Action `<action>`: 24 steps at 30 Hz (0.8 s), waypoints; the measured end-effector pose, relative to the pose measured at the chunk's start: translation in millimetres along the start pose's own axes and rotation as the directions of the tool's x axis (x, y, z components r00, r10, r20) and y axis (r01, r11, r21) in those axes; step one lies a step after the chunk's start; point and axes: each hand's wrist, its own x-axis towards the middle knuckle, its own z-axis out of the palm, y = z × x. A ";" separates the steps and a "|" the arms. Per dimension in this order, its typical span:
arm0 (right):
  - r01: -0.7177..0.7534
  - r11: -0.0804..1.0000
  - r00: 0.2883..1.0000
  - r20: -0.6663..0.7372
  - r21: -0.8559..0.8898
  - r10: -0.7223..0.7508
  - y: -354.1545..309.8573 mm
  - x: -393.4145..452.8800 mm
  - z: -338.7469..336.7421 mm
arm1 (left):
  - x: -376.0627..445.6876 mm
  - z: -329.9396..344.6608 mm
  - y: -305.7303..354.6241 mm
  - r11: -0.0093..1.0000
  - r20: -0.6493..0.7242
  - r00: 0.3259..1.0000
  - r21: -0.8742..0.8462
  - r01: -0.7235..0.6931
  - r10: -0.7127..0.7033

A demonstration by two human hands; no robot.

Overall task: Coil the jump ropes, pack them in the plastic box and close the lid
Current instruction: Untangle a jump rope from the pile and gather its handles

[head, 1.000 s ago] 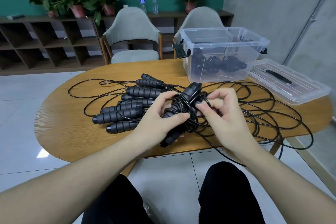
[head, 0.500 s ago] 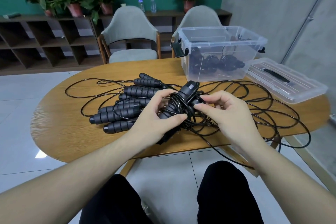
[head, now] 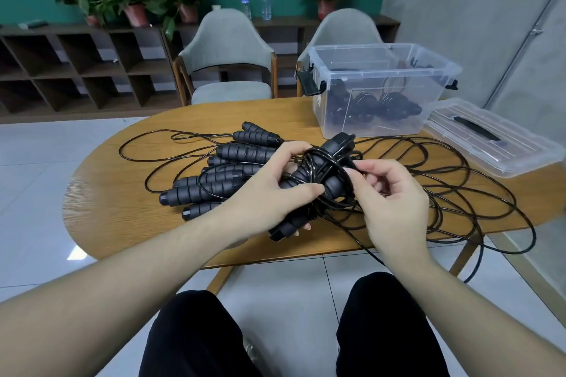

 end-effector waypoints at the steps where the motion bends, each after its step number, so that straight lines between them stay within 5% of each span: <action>1: 0.014 1.000 1.000 -0.006 -0.021 -0.014 -0.7 -0.4 0.1 | -0.6 0.5 1.0 1.000 0.012 1.000 -0.004 -0.001 0.002; 9: -0.045 0.999 0.998 -0.044 0.021 0.046 2.4 -1.9 -3.0 | -2.4 4.5 4.7 1.000 0.090 0.996 -0.004 -0.026 0.026; 15: 0.087 0.994 0.996 -0.016 -0.073 -0.088 1.9 -3.2 -13.1 | -3.8 -1.6 11.7 0.998 0.188 0.982 0.064 -0.004 -0.009; 20: -0.128 0.991 0.990 0.048 -0.050 0.130 0.6 0.3 -10.3 | -5.7 -5.5 16.6 0.989 0.225 0.972 0.141 0.043 -0.074; 24: -0.145 0.989 0.989 0.003 -0.018 0.145 -1.2 -3.5 -8.1 | -1.8 -6.1 19.6 0.979 0.251 0.965 0.203 0.025 -0.076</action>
